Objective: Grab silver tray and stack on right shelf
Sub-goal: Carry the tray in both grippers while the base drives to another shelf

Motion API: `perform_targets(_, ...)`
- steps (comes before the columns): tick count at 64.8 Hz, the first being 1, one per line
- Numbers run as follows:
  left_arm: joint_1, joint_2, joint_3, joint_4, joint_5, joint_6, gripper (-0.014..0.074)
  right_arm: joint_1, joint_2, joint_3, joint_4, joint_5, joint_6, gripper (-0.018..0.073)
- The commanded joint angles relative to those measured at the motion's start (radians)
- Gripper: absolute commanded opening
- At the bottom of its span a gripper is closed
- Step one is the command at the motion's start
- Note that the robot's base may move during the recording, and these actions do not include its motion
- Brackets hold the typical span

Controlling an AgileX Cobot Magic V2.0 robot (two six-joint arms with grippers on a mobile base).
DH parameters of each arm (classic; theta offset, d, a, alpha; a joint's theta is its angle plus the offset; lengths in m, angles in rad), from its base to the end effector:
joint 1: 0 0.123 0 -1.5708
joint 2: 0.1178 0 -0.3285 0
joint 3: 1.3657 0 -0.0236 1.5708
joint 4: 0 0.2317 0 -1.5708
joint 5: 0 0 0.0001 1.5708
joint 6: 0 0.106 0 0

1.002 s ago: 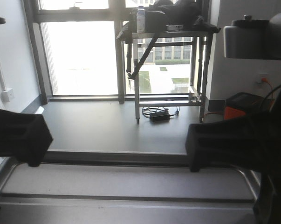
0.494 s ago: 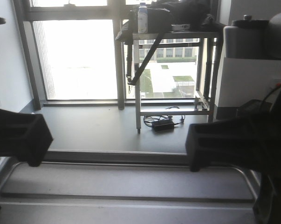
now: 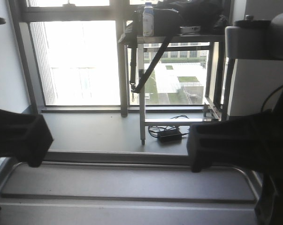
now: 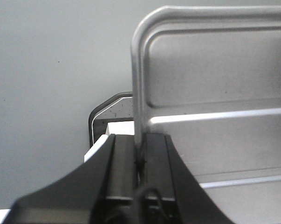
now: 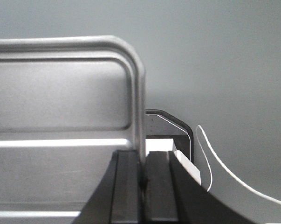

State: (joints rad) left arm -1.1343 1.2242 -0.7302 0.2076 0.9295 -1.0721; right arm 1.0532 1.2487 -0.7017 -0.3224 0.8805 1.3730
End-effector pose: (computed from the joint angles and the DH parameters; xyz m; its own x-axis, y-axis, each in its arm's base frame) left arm 0.0890 -0.1493 0.2715 -0.9512 0.1459 -0.2718 0.1795 0.9783 -0.1032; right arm 0.1103 0.1414 0.2636 -0.9352 0.1570 -0.3176 0.1177 0.9832 0.1395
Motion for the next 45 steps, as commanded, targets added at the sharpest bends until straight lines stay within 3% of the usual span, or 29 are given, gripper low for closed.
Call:
perform_targets(1, -0.009, -0.021, -0.020, 0.024, 0.071, 0.030, -0.0100, -0.005, -0.027, -0.025, -0.068, 0.055, -0.004, 0.0057)
perform_targets(45, -0.009, -0.021, -0.020, 0.024, 0.071, 0.030, -0.0100, -0.005, -0.027, -0.025, -0.068, 0.055, -0.004, 0.0057)
